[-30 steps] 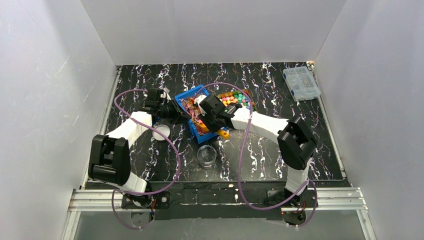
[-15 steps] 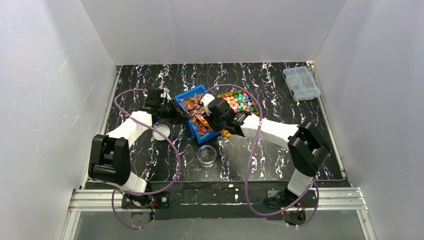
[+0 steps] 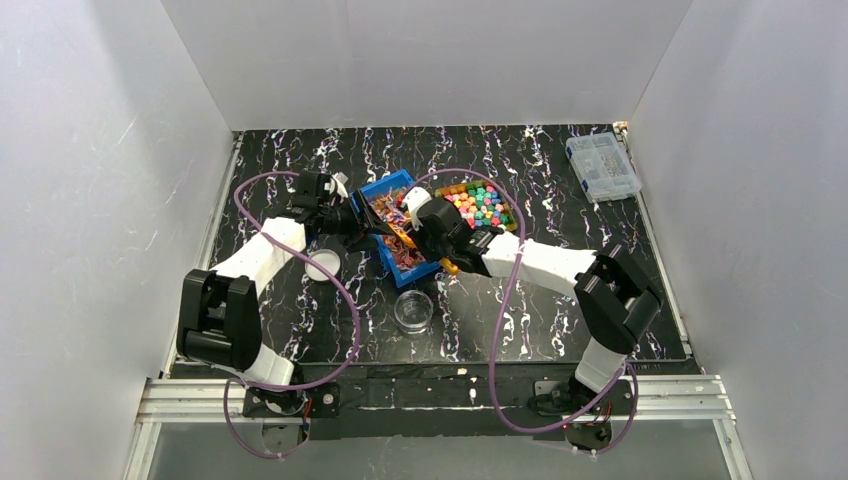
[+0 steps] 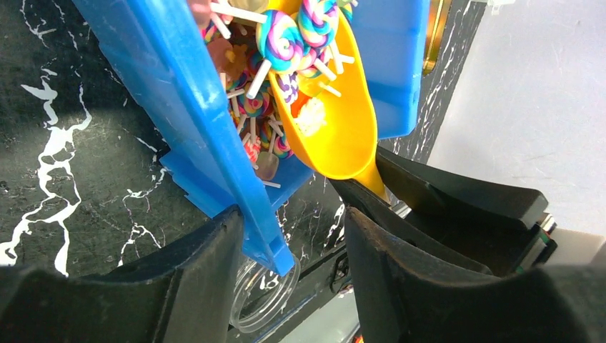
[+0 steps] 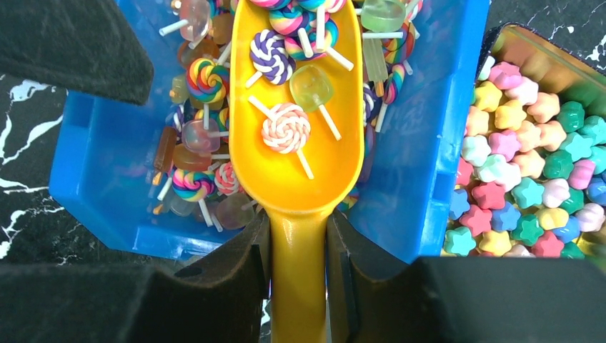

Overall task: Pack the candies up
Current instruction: Scoop the fake candies from the storage box.

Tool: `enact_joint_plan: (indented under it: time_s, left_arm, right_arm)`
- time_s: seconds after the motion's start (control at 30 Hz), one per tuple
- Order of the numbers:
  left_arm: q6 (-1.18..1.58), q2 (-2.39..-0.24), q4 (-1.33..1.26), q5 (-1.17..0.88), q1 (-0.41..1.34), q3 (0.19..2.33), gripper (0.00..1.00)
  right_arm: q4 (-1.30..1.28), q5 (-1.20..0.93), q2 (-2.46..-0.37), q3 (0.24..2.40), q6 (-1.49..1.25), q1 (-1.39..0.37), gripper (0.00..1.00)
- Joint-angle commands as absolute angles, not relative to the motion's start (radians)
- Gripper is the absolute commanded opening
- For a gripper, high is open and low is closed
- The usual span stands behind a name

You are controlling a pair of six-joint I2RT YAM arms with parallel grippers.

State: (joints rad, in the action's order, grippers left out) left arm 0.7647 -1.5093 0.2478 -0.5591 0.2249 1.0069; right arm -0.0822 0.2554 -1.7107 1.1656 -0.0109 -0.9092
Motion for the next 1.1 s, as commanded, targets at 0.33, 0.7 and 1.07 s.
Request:
enact_joint_plan:
  time_s: [0.33,0.7,1.07]
  left_arm:
    - [0.658,-1.424,0.399,-0.603,0.228,1.130,0.62]
    - [0.600,-1.315,0.483,-0.621,0.226,1.127,0.67]
    - [0.538,-1.143,0.570,-0.592,0.227,1.016,0.68]
  right_arm:
    - [-0.046,0.269,-1.509,1.053,0.025,-0.904,0.01]
    - [-0.163,0.239,-1.351,1.005,0.031,-0.905,0.01]
    - [-0.340,0.137,-1.174,0.977,0.065,-0.923,0.01]
